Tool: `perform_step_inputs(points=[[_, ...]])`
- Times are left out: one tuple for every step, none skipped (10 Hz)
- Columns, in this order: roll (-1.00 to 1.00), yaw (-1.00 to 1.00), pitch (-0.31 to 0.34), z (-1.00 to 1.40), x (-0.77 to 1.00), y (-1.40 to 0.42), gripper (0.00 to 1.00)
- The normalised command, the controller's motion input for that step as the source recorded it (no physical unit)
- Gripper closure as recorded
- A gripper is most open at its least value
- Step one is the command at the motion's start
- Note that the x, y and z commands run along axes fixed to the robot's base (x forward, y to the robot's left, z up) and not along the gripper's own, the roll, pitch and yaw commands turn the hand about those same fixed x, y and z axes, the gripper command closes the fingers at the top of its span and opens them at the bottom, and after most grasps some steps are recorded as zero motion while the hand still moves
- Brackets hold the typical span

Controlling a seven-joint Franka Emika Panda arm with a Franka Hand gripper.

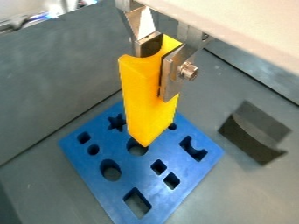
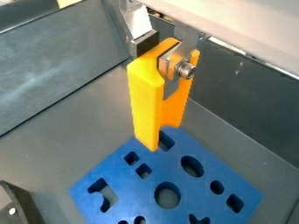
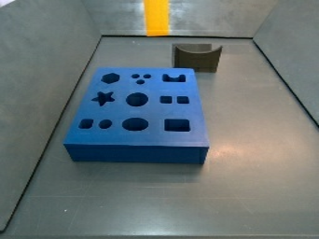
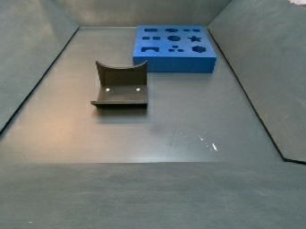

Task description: Insert the arch object.

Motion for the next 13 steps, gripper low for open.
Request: perform_step_inputs(points=[[0.00,-1.00,0.000,-0.29,0.06,0.04,1.00],[0.00,-1.00,0.000,-0.33,0.06,0.04,1.00],[0.00,-1.00,0.000,-0.35,0.05,0.05,1.00],[0.00,-0.96,0.000,-0.39,0.03,0.09,1.00],[-0.01,-0.73,0.000,-0.35,0.00,0.29,1.00],[-0.03,-0.55,0.000,-0.38,0.00,0.45,1.00],[-0.05,-0.52,0.000,-0.38,0.00,0.47,1.00],[-0.03,-0.53,0.000,-0.39,0.00,0.47,1.00],[-0.02,-0.54,0.000,-0.40,0.00,0.47,1.00],[-0.02,-0.57,0.000,-0.41,0.00,0.45,1.00],[-0.03,-0.65,0.000,-0.38,0.00,0.37,1.00],[-0.04,-0.81,-0.013,-0.29,0.04,0.20,1.00],[-0.08,-0.91,-0.069,-0.19,0.20,0.08,1.00]])
